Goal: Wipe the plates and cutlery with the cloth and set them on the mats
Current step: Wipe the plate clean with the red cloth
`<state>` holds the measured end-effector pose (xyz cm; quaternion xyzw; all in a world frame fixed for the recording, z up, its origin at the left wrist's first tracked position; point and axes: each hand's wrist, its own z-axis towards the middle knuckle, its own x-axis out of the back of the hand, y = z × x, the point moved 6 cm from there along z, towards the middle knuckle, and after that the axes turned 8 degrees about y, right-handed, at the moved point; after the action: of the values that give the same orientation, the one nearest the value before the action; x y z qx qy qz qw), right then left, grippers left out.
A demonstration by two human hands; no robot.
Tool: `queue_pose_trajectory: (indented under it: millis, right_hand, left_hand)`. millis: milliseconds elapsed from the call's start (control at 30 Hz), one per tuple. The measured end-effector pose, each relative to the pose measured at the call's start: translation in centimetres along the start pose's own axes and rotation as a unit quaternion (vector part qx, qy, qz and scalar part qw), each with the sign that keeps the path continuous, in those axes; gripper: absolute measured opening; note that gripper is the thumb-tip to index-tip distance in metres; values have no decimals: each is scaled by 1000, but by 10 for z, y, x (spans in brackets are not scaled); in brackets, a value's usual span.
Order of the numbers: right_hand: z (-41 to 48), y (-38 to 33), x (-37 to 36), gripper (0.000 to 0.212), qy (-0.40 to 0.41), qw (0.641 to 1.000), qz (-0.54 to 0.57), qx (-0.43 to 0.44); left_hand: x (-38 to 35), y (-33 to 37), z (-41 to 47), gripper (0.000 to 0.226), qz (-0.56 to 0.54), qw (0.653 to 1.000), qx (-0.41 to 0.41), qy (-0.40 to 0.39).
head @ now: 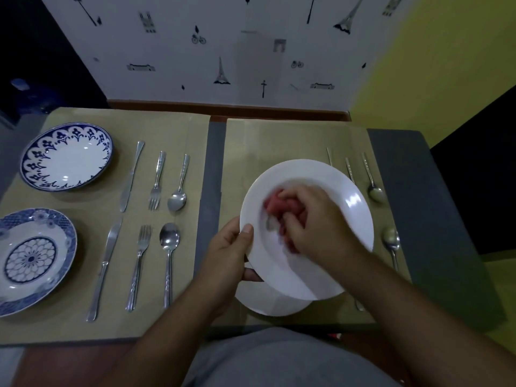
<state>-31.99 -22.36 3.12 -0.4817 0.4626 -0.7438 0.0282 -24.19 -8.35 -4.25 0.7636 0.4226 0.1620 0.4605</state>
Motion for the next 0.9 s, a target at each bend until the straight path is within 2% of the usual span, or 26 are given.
queue_pose_trajectory:
  millis: [67, 167, 367, 467, 533, 633, 700, 800, 900]
  right_hand:
    - [12, 16, 17, 26, 36, 996, -74, -20]
    - [-4, 37, 27, 25, 17, 981, -191, -37]
    - [-49, 42, -1, 38, -60, 984, -120, -115]
    - [-48, 16, -16, 37, -78, 995, -40, -48]
    - [-30, 5, -21, 35, -61, 997, -35, -11]
    - [2, 7, -17, 37, -2, 998, -50, -42]
    - [2, 1, -20, 40, -37, 998, -41, -27]
    - [-22, -14, -27, 41, -134, 989, -30, 61]
    - [-32, -2, -20, 44, -185, 978, -39, 86]
  left_hand:
    - [4, 2, 1, 28, -14, 1000, 2, 10]
    - [9, 2, 2, 28, -29, 999, 4, 22]
    - [9, -6, 3, 30, -15, 999, 20, 25]
    - [-1, -9, 0, 30, -10, 999, 36, -2]
    - [-8, -10, -2, 30, -8, 999, 36, -17]
    - [-10, -6, 0, 30, -13, 999, 38, -15]
    - [-7, 0, 5, 29, -15, 999, 33, -5]
    - [1, 11, 13, 27, -41, 999, 30, 15]
    - [8, 15, 18, 28, -53, 997, 43, 20]
